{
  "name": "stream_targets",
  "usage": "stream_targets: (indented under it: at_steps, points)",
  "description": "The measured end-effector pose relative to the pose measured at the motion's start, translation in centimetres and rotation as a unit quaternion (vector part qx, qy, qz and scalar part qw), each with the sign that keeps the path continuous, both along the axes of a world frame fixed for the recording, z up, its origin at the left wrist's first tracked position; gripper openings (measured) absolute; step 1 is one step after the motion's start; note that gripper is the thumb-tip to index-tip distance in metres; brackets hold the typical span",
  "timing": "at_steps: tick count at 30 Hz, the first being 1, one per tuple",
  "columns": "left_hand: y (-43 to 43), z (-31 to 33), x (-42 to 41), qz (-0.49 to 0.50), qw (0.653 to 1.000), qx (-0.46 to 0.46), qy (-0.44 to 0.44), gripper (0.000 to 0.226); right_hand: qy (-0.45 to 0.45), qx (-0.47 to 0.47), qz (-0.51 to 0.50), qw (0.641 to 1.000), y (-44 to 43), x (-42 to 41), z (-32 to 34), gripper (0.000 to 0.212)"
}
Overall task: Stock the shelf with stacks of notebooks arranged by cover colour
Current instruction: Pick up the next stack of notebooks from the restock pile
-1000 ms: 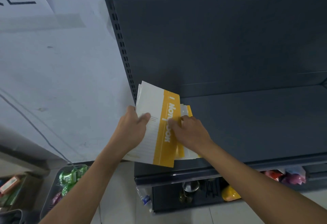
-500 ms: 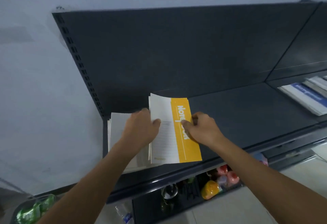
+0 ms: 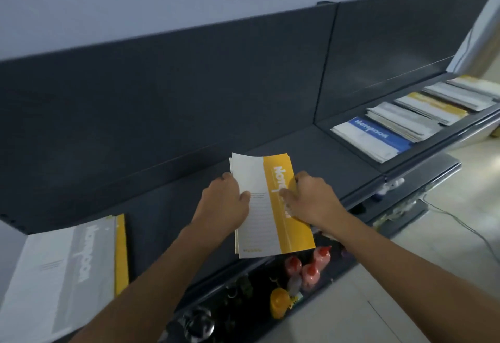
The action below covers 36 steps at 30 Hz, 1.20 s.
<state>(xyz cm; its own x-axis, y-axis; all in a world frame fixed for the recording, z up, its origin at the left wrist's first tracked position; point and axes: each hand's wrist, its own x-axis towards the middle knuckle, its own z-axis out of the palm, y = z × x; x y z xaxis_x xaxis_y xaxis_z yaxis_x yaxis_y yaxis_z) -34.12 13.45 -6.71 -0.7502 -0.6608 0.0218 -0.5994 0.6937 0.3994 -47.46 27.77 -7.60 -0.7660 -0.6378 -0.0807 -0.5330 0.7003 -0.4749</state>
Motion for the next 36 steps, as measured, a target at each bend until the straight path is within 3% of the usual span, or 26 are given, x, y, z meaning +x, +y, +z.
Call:
stream_targets:
  at_steps: [5,13,25,36]
  points:
    - [6.3,-0.1,-8.5,-0.018,1.000,-0.020,0.004,0.026,0.031,-0.002,-0.027,0.999,6.2,-8.0,-1.0,0.033]
    - [13.8,0.4,-17.9,-0.052,0.999,-0.009,-0.006,0.023,0.005,0.009,-0.054,0.998,14.3,-16.8,-0.3,0.032]
    - [19.1,0.4,-30.4,-0.116,0.993,0.001,-0.022,0.024,0.017,0.001,-0.130,0.991,21.8,-26.3,-0.6,0.032]
    - [23.8,-1.8,-46.4,-0.160,0.987,0.026,0.002,0.031,-0.001,0.004,-0.189,0.982,27.6,-40.6,-1.3,0.033]
